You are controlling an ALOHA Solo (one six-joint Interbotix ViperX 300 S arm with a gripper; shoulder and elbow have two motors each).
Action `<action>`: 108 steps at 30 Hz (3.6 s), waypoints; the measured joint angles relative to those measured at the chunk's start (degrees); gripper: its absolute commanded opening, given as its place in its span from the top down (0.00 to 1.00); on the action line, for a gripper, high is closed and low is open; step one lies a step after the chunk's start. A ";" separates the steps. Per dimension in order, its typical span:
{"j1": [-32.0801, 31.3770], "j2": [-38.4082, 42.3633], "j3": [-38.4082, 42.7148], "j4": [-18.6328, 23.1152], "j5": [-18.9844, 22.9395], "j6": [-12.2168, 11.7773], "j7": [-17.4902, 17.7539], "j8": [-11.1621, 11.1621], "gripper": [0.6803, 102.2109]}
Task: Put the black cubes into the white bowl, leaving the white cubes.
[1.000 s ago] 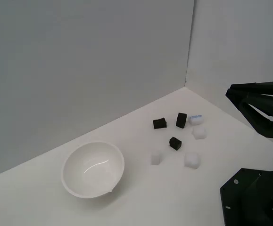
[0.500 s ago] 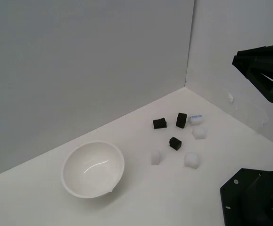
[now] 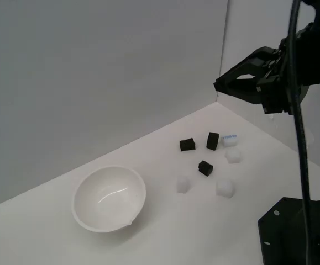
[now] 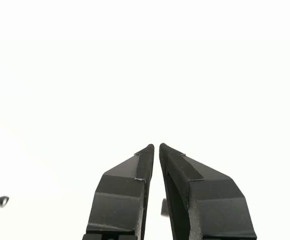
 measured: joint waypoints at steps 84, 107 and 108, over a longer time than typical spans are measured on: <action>13.89 -58.71 -58.89 -5.71 -5.80 6.06 -7.73 6.86 0.04; 13.89 -54.58 -54.93 -6.06 -6.15 6.15 -5.80 6.86 0.98; 13.89 -54.14 -54.58 -6.33 -6.24 6.15 -5.71 6.86 0.98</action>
